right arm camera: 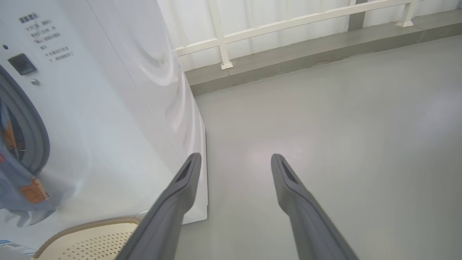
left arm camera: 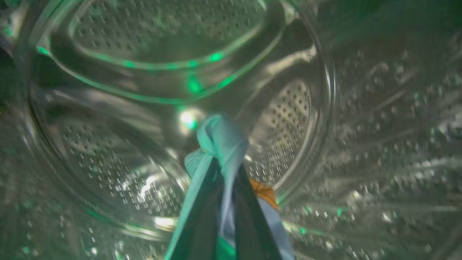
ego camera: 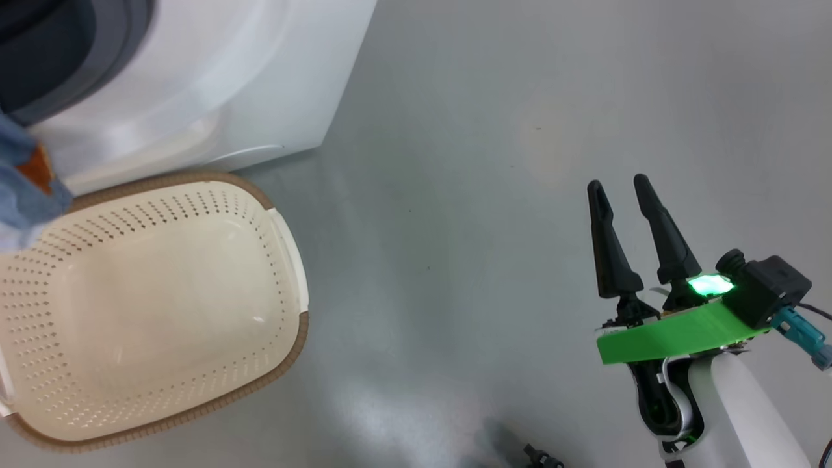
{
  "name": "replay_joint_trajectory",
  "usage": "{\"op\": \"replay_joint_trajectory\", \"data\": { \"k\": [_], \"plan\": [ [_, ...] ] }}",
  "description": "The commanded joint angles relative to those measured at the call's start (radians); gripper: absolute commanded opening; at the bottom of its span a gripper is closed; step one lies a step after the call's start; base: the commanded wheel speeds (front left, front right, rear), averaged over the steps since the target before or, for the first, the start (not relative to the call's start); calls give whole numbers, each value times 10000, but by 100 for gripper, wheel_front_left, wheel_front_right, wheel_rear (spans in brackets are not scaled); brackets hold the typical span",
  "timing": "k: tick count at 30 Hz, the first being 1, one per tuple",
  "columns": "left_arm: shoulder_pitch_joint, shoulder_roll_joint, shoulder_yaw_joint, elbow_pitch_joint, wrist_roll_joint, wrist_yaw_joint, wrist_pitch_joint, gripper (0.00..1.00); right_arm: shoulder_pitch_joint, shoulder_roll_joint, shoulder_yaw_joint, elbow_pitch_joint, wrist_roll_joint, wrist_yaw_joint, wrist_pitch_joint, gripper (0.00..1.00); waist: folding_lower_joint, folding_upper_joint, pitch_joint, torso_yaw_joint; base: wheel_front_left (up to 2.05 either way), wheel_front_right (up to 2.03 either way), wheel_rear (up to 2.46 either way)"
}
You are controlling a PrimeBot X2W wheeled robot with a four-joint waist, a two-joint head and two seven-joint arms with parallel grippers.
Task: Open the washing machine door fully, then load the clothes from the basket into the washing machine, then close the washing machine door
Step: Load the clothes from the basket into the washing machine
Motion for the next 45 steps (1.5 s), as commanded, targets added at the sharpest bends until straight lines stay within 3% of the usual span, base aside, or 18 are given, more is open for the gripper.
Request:
{"op": "replay_joint_trajectory", "data": {
  "k": [1,6,7,12,16,18,19,20,21,22,37,41,45],
  "plan": [
    [36,533,82,-723,27,-21,-54,0,-73,-88,151,-266,134,44,-78,100,0,-1,107,-29,0,0,0],
    [608,533,299,-1730,179,-22,-55,0,-190,-88,163,-281,205,44,-78,100,0,-1,224,-18,0,0,0],
    [736,524,254,-1589,216,-22,-55,0,-203,-88,178,-277,215,44,-78,100,0,-1,222,-14,0,0,0],
    [934,520,243,-646,345,25,-56,18,-208,-88,256,-252,247,44,-78,100,0,-1,173,27,0,0,0],
    [856,477,163,604,457,207,-56,23,-176,-88,301,-211,239,44,-78,100,0,-1,22,73,0,0,0],
    [708,481,51,1239,546,287,-46,31,-163,-88,317,-198,224,44,-78,100,0,-1,-52,97,0,0,0],
    [646,456,41,1625,531,336,106,40,-154,-88,326,-187,213,44,-78,100,0,-1,-102,113,0,0,0],
    [565,435,6,1942,538,361,257,70,-147,-88,331,-182,203,44,-78,100,0,-1,-133,129,0,0,0],
    [483,442,-49,2211,585,442,363,93,-143,-88,333,-178,196,44,-78,100,0,-1,-166,146,0,0,0],
    [409,440,-83,2477,605,516,504,100,-138,-88,336,-170,187,44,-78,100,0,-1,-203,163,0,0,0],
    [561,30,-136,3369,240,451,81,100,-49,-87,349,-81,17,44,-78,100,0,-1,-698,455,0,0,0],
    [908,-168,37,3083,-6,464,-38,100,26,-87,302,-40,-57,44,-78,100,0,-1,-887,558,0,0,0],
    [1687,-424,302,1818,-198,510,-52,100,84,-87,237,-60,-156,44,-78,100,0,-1,-1111,675,0,0,0]
  ]
}}
